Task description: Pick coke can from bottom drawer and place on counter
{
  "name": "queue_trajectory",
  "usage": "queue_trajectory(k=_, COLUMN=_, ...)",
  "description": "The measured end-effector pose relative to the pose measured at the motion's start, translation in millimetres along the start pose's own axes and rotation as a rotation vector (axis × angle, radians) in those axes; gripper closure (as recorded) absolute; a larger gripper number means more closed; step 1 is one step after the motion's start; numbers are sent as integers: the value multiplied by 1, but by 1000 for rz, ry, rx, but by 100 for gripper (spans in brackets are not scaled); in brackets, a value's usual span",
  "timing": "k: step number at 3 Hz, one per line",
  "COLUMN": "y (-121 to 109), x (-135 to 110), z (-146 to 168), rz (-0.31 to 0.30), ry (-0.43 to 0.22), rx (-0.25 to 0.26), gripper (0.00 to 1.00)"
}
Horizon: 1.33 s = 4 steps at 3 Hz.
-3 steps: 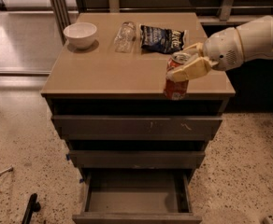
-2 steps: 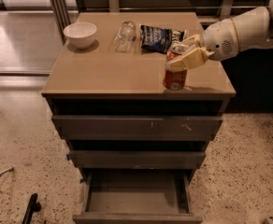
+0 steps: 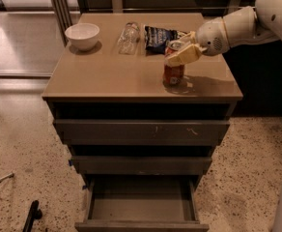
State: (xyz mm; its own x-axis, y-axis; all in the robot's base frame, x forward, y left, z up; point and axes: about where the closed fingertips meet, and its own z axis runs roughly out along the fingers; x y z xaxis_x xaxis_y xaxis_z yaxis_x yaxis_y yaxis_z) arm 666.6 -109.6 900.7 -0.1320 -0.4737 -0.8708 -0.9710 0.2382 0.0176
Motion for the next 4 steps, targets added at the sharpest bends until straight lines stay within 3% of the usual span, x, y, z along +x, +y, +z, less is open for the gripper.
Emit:
queue_trajectory(k=2, y=1, x=11, z=11, rz=20, ry=-9, rx=-9, gripper=100)
queue_trajectory(k=4, y=1, x=11, z=11, rz=20, ry=-9, rx=-9, gripper=58)
